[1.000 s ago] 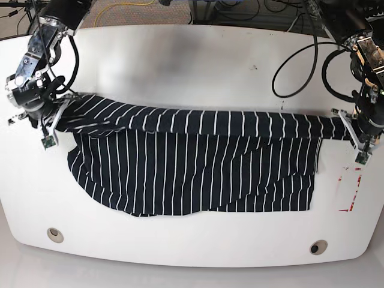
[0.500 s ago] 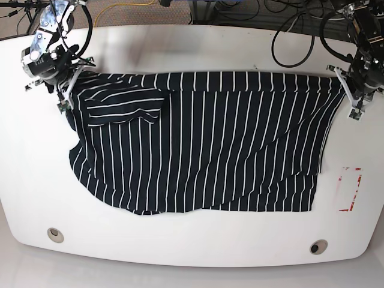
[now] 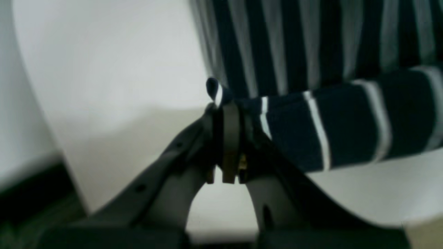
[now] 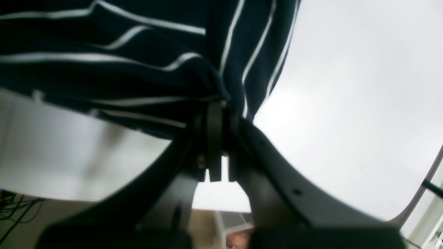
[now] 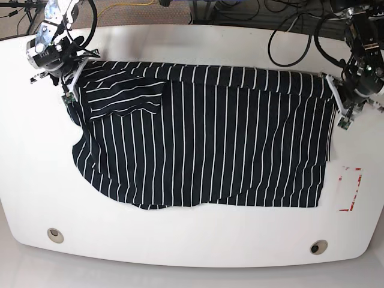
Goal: Fold the T-shirt properly
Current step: 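Lower the shirt flat with both grippers, pulling its edge taut, then open both grippers and release the shirt edge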
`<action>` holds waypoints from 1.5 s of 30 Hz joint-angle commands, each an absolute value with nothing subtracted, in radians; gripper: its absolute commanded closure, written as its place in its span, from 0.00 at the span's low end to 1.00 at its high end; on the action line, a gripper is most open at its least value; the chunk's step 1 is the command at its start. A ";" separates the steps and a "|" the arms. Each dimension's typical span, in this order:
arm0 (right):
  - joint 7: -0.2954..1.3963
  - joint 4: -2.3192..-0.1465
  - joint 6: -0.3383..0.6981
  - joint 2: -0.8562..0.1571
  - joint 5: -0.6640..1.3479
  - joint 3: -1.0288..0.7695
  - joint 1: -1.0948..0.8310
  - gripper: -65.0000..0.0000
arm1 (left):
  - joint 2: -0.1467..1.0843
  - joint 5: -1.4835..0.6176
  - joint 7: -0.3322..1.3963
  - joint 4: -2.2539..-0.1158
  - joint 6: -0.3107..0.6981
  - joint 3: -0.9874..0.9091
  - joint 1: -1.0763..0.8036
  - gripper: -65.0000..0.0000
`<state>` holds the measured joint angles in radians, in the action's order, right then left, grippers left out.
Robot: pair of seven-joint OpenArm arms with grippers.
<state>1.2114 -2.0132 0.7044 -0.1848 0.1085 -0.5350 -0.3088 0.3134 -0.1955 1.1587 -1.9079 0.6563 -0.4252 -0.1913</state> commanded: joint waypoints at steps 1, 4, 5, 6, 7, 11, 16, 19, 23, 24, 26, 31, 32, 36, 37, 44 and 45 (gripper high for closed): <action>1.198 -2.020 0.698 -0.200 0.105 -0.539 -0.283 0.99 | 0.335 -0.186 1.158 -1.891 0.653 -0.418 -0.162 1.00; 1.198 -2.002 0.698 -0.206 0.105 -0.539 -0.246 0.99 | 0.337 -0.186 1.156 -1.839 0.653 -0.409 -0.120 1.00; 1.198 -1.989 0.698 -0.208 0.105 -0.539 -0.236 0.99 | 0.338 -0.186 1.155 -1.817 0.653 -0.406 -0.107 1.00; 1.198 -1.979 0.698 -0.208 0.105 -0.539 -0.226 0.99 | 0.346 -0.186 1.155 -1.797 0.653 -0.406 -0.097 1.00; 1.198 -1.971 0.698 -0.208 0.105 -0.539 -0.219 0.99 | 0.355 -0.186 1.153 -1.787 0.653 -0.404 -0.091 1.00; 1.198 -1.940 0.698 -0.217 0.105 -0.539 -0.191 0.99 | 0.364 -0.186 1.152 -1.733 0.653 -0.404 -0.067 1.00; 1.196 -1.888 0.698 -0.222 0.105 -0.539 -0.156 0.99 | 0.366 -0.186 1.150 -1.692 0.653 -0.403 -0.035 1.00; 1.196 -1.859 0.698 -0.222 0.105 -0.539 -0.143 0.99 | 0.369 -0.186 1.150 -1.662 0.653 -0.403 -0.018 1.00; 1.194 -1.830 0.698 -0.222 0.104 -0.539 -0.125 0.99 | 0.369 -0.186 1.148 -1.623 0.653 -0.403 0.008 1.00; 1.194 -1.825 0.698 -0.222 0.104 -0.539 -0.120 0.99 | 0.369 -0.186 1.148 -1.613 0.653 -0.401 0.015 1.00; 1.194 -1.821 0.698 -0.222 0.104 -0.539 -0.119 0.99 | 0.371 -0.186 1.148 -1.598 0.653 -0.384 0.025 1.00; 1.194 -1.819 0.698 -0.222 0.104 -0.539 -0.102 0.92 | 0.371 -0.186 1.148 -1.567 0.653 -0.326 0.050 1.00; 1.194 -1.819 0.698 -0.222 0.104 -0.539 -0.101 0.87 | 0.371 -0.186 1.148 -1.561 0.653 -0.317 0.050 0.99; 1.194 -1.822 0.698 -0.222 0.104 -0.541 -0.099 0.55 | 0.367 -0.188 1.148 -1.538 0.653 -0.292 0.065 0.81; 1.194 -1.824 0.698 -0.222 0.104 -0.541 -0.099 0.47 | 0.367 -0.188 1.148 -1.538 0.653 -0.292 0.076 0.76; 1.194 -1.916 0.698 -0.222 0.105 -0.549 -0.107 0.07 | 0.366 -0.189 1.150 -1.547 0.653 -0.297 0.099 0.44; 1.194 -1.946 0.698 -0.219 0.105 -0.550 -0.110 0.07 | 0.367 -0.191 1.150 -1.549 0.654 -0.298 0.102 0.44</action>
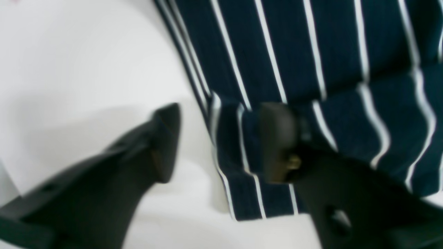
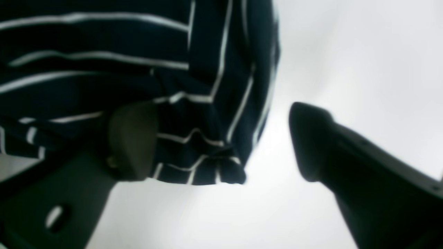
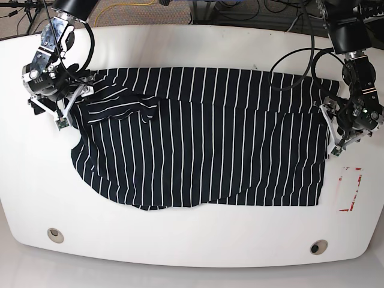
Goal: Fold the T-shirt properly
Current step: 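Open both grippers and release the shirt edge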
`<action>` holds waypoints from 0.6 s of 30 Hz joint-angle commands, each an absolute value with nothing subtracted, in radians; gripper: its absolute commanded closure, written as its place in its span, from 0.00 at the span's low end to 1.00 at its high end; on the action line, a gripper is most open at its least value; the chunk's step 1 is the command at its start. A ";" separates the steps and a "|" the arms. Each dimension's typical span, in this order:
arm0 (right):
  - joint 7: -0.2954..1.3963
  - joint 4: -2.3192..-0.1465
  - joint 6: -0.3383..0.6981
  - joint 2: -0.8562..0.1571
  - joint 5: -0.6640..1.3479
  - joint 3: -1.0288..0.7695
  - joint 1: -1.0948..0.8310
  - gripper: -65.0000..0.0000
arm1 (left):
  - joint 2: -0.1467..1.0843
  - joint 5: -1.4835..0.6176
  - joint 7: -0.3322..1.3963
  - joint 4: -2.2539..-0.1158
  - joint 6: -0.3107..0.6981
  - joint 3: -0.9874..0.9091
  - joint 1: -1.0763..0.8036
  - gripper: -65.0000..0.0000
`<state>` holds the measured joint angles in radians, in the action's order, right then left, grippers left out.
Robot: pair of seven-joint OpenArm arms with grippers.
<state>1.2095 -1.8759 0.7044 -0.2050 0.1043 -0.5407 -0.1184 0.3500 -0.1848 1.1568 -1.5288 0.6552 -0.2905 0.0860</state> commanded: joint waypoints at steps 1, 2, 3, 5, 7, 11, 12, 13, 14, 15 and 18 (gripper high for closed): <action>1.194 -1.965 0.698 -0.216 0.105 -0.552 -0.114 0.07 | 0.369 -0.193 1.150 -1.554 0.656 -0.298 0.108 0.44; 1.194 -1.991 0.698 -0.216 0.107 -0.558 -0.125 0.07 | 0.371 -0.193 1.153 -1.566 0.656 -0.300 0.120 0.44; 1.194 -2.009 0.698 -0.214 0.111 -0.568 -0.131 0.07 | 0.371 -0.193 1.155 -1.577 0.657 -0.300 0.127 0.44; 1.194 -2.031 0.698 -0.211 0.113 -0.595 -0.136 0.07 | 0.371 -0.193 1.158 -1.609 0.659 -0.306 0.134 0.44; 1.196 -2.032 0.698 -0.200 0.113 -0.631 -0.136 0.07 | 0.371 -0.194 1.158 -1.655 0.661 -0.335 0.133 0.44; 1.196 -2.031 0.698 -0.165 0.114 -0.733 -0.136 0.07 | 0.367 -0.196 1.158 -1.727 0.664 -0.426 0.116 0.44; 1.196 -2.031 0.698 -0.156 0.114 -0.751 -0.136 0.07 | 0.366 -0.196 1.155 -1.739 0.670 -0.447 0.110 0.44; 1.196 -2.031 0.698 -0.145 0.114 -0.771 -0.136 0.07 | 0.364 -0.196 1.153 -1.751 0.684 -0.469 0.105 0.44; 1.196 -2.029 0.698 -0.136 0.114 -0.785 -0.136 0.07 | 0.364 -0.196 1.153 -1.758 0.698 -0.487 0.102 0.44; 1.196 -2.029 0.698 -0.125 0.114 -0.802 -0.137 0.07 | 0.363 -0.196 1.153 -1.765 0.698 -0.506 0.099 0.44; 1.196 -2.015 0.698 -0.101 0.114 -0.840 -0.142 0.08 | 0.334 -0.194 1.156 -1.770 0.698 -0.559 0.087 0.44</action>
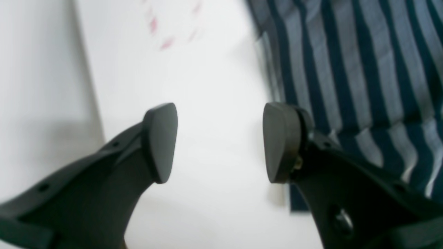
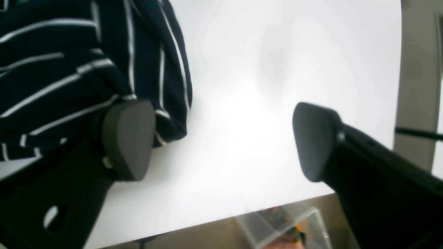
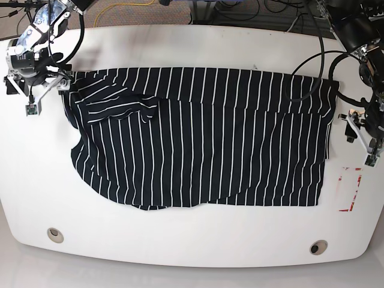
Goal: Fold the T-shirt properly
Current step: 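Open both grippers and release the shirt edge, then regrasp the shirt edge corners with both grippers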
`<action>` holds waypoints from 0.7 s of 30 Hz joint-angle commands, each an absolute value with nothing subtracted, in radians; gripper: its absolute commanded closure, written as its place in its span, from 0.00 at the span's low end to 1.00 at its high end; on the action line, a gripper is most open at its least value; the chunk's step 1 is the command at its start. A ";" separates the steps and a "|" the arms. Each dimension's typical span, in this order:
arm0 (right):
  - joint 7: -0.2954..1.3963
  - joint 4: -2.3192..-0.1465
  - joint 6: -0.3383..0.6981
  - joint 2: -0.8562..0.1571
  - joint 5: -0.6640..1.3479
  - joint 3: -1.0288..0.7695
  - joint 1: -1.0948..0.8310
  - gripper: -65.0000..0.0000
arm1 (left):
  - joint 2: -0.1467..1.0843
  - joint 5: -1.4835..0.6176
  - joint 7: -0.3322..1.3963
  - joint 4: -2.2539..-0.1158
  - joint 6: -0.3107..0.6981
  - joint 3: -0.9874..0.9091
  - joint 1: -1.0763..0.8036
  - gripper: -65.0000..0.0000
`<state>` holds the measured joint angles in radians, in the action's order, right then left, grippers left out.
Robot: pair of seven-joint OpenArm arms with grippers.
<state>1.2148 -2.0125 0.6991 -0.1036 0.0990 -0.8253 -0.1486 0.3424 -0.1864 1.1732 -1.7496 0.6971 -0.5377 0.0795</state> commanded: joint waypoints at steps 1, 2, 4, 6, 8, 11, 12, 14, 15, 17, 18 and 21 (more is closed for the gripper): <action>1.196 -2.008 0.698 -0.096 0.114 -0.848 -0.142 0.09 | 0.328 -0.194 1.156 -1.768 0.698 -0.576 0.081 0.44; 1.196 -1.995 0.698 -0.090 0.114 -0.857 -0.142 0.11 | 0.320 -0.194 1.156 -1.767 0.698 -0.595 0.073 0.44; 1.196 -1.975 0.698 -0.082 0.114 -0.868 -0.140 0.15 | 0.311 -0.194 1.156 -1.765 0.698 -0.619 0.056 0.44; 1.196 -1.949 0.698 -0.074 0.114 -0.877 -0.136 0.23 | 0.297 -0.194 1.156 -1.764 0.698 -0.631 0.031 0.44; 1.194 -1.920 0.698 -0.070 0.114 -0.878 -0.134 0.28 | 0.286 -0.194 1.156 -1.764 0.698 -0.636 0.005 0.45; 1.190 -1.883 0.698 -0.067 0.116 -0.880 -0.125 0.31 | 0.266 -0.194 1.153 -1.764 0.698 -0.636 -0.021 0.48; 1.185 -1.873 0.698 -0.067 0.116 -0.880 -0.119 0.31 | 0.262 -0.194 1.152 -1.764 0.698 -0.638 -0.028 0.49; 1.165 -1.840 0.698 -0.067 0.116 -0.880 -0.114 0.31 | 0.251 -0.194 1.152 -1.759 0.698 -0.638 -0.042 0.51; 1.156 -1.828 0.698 -0.067 0.116 -0.880 -0.113 0.31 | 0.246 -0.194 1.150 -1.759 0.698 -0.636 -0.045 0.51; 1.138 -1.797 0.698 -0.067 0.116 -0.880 -0.110 0.31 | 0.228 -0.194 1.150 -1.753 0.698 -0.636 -0.051 0.51; 1.133 -1.782 0.698 -0.067 0.116 -0.878 -0.108 0.31 | 0.223 -0.194 1.150 -1.748 0.698 -0.636 -0.051 0.51; 1.127 -1.742 0.698 -0.067 0.116 -0.874 -0.107 0.31 | 0.216 -0.193 1.150 -1.735 0.698 -0.636 -0.058 0.51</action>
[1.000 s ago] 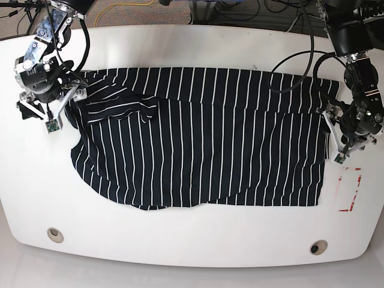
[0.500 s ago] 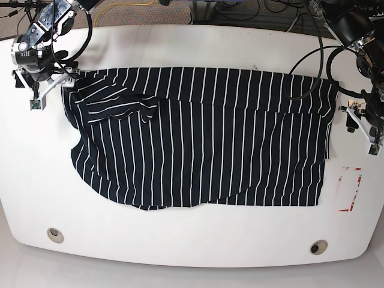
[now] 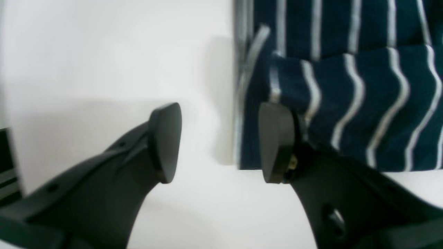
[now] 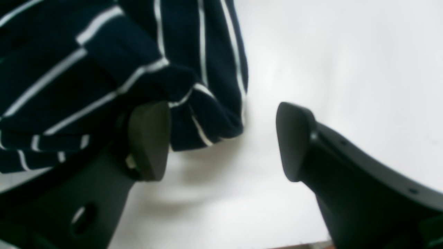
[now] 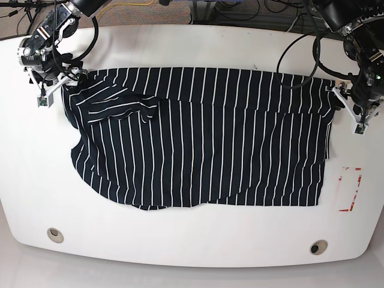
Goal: Fold the T-shirt properly
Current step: 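Regrasp the shirt edge corners with both grippers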
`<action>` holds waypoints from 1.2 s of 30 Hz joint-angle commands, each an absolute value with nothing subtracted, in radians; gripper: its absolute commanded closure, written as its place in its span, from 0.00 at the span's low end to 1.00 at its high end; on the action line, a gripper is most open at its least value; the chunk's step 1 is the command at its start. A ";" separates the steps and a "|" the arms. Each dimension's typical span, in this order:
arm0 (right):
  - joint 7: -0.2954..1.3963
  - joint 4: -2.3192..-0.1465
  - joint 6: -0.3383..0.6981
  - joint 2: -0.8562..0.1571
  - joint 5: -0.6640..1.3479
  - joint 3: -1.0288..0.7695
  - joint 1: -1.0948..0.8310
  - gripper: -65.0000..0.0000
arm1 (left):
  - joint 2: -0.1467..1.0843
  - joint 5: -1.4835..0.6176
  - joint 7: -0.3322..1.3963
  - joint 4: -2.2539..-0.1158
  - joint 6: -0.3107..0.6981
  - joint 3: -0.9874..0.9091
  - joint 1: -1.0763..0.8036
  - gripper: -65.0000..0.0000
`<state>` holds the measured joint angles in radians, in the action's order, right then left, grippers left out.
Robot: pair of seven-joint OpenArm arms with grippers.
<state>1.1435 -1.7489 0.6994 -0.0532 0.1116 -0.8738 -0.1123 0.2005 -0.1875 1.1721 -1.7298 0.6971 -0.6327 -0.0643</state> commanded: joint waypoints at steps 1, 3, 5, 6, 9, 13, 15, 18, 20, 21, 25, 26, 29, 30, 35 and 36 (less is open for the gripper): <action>1.127 -1.732 0.698 -0.065 0.116 -0.874 -0.105 0.31 | 0.216 -0.193 1.150 -1.728 0.698 -0.636 -0.058 0.51; 1.125 -1.713 0.698 -0.065 0.116 -0.874 -0.104 0.31 | 0.216 -0.193 1.148 -1.716 0.698 -0.634 -0.058 0.51; 1.124 -1.701 0.698 -0.065 0.116 -0.874 -0.104 0.31 | 0.216 -0.193 1.148 -1.701 0.698 -0.634 -0.058 0.51; 1.124 -1.696 0.698 -0.065 0.116 -0.874 -0.099 0.32 | 0.216 -0.193 1.148 -1.695 0.698 -0.634 -0.056 0.51; 1.110 -1.689 0.698 -0.064 0.116 -0.874 -0.093 0.33 | 0.216 -0.193 1.148 -1.667 0.698 -0.633 -0.056 0.51; 1.096 -1.689 0.698 -0.064 0.116 -0.874 -0.093 0.40 | 0.219 -0.193 1.127 -1.649 0.698 -0.633 -0.056 0.51; 1.096 -1.685 0.698 -0.064 0.116 -0.874 -0.093 0.48 | 0.219 -0.191 1.107 -1.646 0.698 -0.633 -0.056 0.51; 1.095 -1.682 0.698 -0.064 0.116 -0.874 -0.093 0.65 | 0.220 -0.189 1.081 -1.629 0.698 -0.633 -0.061 0.50; 1.095 -1.682 0.698 -0.064 0.116 -0.874 -0.093 0.74 | 0.220 -0.189 1.081 -1.609 0.698 -0.633 -0.059 0.50; 1.095 -1.682 0.698 -0.064 0.116 -0.874 -0.093 0.78 | 0.220 -0.189 1.081 -1.598 0.698 -0.633 -0.059 0.50; 1.095 -1.682 0.698 -0.064 0.116 -0.874 -0.093 0.83 | 0.222 -0.189 1.081 -1.557 0.698 -0.633 -0.058 0.50; 1.095 -1.682 0.698 -0.064 0.116 -0.874 -0.093 0.83 | 0.222 -0.189 1.081 -1.546 0.698 -0.633 -0.056 0.50; 1.095 -1.682 0.698 -0.064 0.116 -0.874 -0.093 0.84 | 0.222 -0.189 1.081 -1.511 0.698 -0.631 -0.056 0.50; 1.095 -1.682 0.698 -0.064 0.116 -0.874 -0.093 0.84 | 0.222 -0.191 1.081 -1.503 0.698 -0.625 -0.056 0.51; 1.095 -1.682 0.698 -0.064 0.116 -0.874 -0.093 0.84 | 0.222 -0.194 1.081 -1.497 0.698 -0.568 -0.064 0.51; 1.095 -1.682 0.698 -0.064 0.116 -0.874 -0.093 0.84 | 0.222 -0.194 1.081 -1.497 0.698 -0.561 -0.064 0.51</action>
<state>1.1023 -1.6695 0.6991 -0.0498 0.1120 -0.8707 -0.0982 0.2192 -0.2008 1.0653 -1.4940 0.6956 -0.5785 -0.0639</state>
